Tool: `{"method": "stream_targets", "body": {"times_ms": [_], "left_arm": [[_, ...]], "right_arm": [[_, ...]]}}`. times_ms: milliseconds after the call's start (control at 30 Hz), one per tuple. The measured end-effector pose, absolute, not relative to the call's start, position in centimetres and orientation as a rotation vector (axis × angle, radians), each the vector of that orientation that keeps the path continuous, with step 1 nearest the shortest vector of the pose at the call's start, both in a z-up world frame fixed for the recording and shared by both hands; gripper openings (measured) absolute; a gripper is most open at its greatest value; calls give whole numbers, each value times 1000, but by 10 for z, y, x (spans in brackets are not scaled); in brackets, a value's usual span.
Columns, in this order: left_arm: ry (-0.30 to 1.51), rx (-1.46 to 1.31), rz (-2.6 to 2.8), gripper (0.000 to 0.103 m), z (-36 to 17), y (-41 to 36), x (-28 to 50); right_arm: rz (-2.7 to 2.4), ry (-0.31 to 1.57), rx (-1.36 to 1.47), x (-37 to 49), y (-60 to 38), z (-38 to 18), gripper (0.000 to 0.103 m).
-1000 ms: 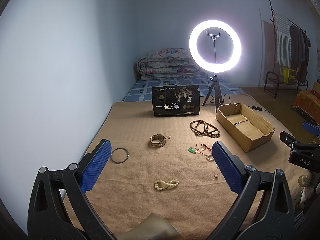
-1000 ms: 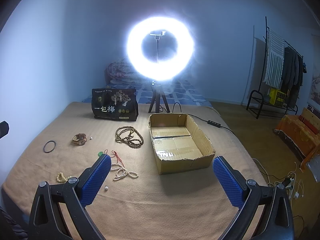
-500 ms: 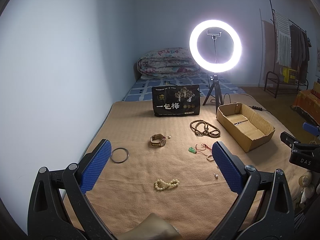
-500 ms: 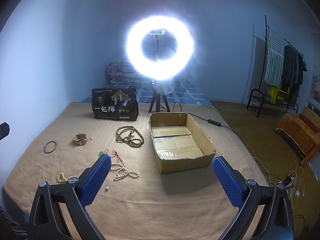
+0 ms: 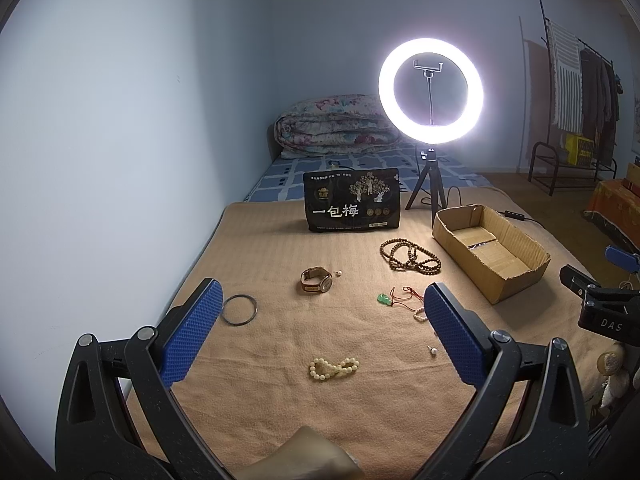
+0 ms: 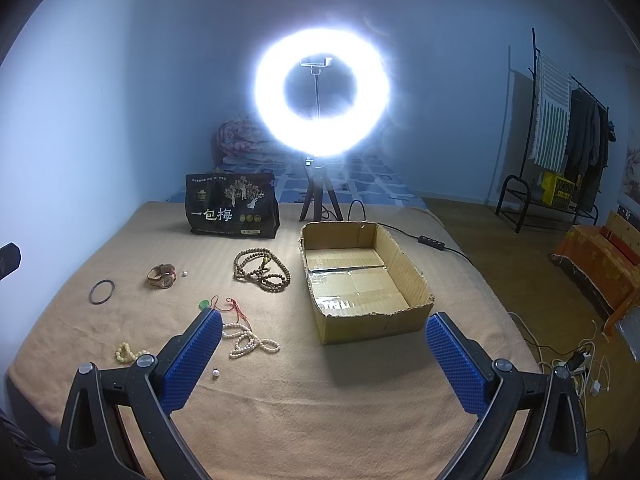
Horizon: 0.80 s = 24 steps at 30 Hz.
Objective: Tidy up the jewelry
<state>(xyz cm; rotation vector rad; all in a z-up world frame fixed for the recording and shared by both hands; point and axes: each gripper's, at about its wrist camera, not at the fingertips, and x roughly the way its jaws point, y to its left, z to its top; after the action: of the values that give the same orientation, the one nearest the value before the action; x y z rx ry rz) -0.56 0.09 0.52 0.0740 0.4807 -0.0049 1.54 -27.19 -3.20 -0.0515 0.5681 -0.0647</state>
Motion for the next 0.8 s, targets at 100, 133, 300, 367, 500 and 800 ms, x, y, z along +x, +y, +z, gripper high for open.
{"method": "stream_targets", "body": {"times_ms": [100, 133, 300, 367, 500, 800], "left_arm": [[481, 75, -4, 102, 5, 1, -6], [481, 75, -4, 102, 5, 1, -6], [482, 76, -5, 102, 5, 1, -6], [482, 76, -6, 102, 5, 1, -6], [483, 76, -5, 102, 5, 1, -6], [486, 76, -6, 102, 4, 1, -6]], "right_arm": [[-64, 569, -51, 15, -272, -33, 103], [-63, 569, -50, 15, -272, -33, 103], [-64, 572, -50, 16, -271, -32, 103], [-62, 574, -49, 16, -271, -32, 103], [-63, 575, -49, 17, -271, -32, 103], [-60, 580, -47, 17, -272, -32, 103]]}}
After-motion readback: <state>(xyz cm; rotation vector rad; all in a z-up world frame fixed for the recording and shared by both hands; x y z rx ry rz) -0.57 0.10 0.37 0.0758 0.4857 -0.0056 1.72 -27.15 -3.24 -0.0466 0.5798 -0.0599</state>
